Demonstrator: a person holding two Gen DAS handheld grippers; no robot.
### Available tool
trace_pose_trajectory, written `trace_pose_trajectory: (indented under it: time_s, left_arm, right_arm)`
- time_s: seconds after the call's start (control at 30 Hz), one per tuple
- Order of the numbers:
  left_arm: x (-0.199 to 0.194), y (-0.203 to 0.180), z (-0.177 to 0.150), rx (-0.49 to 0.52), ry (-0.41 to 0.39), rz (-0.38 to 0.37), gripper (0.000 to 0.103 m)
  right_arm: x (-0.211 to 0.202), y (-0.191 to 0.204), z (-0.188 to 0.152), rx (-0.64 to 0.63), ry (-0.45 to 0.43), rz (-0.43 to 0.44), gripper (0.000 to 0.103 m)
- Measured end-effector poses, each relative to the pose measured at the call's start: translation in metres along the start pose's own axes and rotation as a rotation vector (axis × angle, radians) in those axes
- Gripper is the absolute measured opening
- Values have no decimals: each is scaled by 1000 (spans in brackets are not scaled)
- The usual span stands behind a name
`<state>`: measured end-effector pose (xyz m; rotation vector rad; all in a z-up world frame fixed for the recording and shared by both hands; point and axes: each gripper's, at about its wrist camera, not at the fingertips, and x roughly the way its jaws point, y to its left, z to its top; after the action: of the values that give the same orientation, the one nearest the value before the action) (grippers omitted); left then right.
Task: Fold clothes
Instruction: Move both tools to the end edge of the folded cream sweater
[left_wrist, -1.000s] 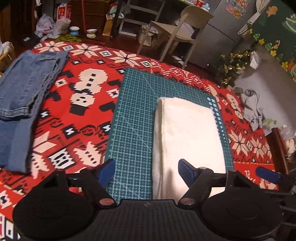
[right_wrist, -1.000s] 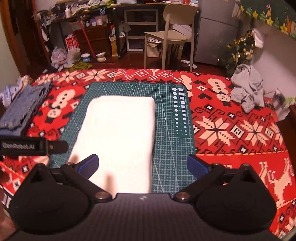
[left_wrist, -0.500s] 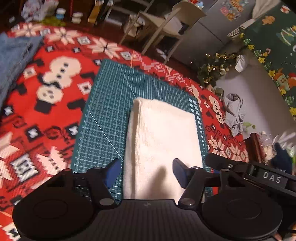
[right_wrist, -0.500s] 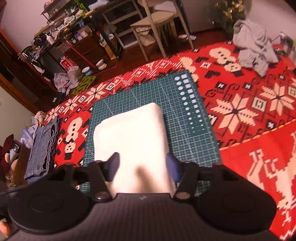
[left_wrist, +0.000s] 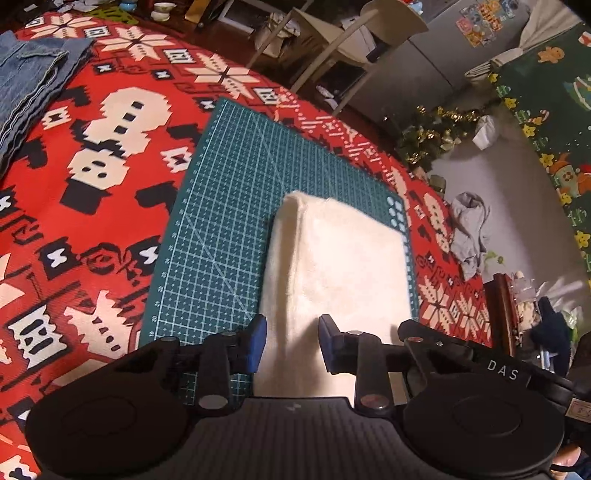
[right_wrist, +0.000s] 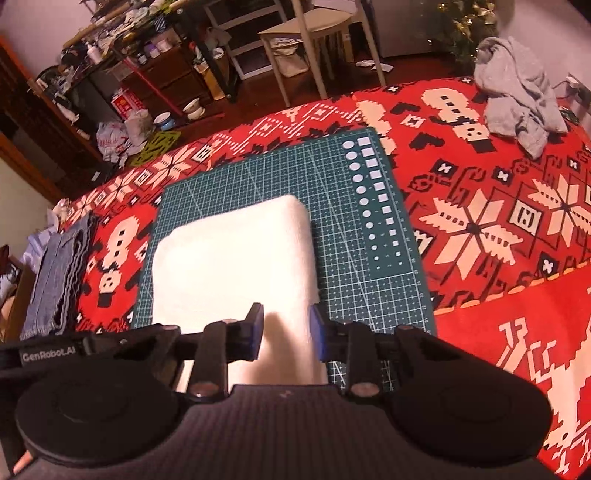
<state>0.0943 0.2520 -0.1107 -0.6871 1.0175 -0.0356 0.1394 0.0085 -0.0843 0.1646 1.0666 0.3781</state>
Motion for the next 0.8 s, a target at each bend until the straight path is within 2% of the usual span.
trace_pose_trajectory:
  time_s: [0.1, 0.23, 0.3, 0.43, 0.8]
  left_arm:
    - [4, 6, -1, -30, 23, -17, 30]
    - [5, 8, -4, -36, 22, -10, 37]
    - [6, 9, -4, -39, 24, -10, 37]
    - [9, 10, -2, -39, 29, -11, 38]
    - [6, 9, -4, -37, 22, 7, 42]
  right_arm:
    - [5, -1, -2, 0, 9, -11, 31]
    - [7, -8, -4, 21, 18, 5, 29]
    - [7, -9, -4, 30, 19, 13, 25]
    - [4, -11, -6, 29, 32, 22, 25]
    - [-20, -22, -33, 46, 80, 39, 21]
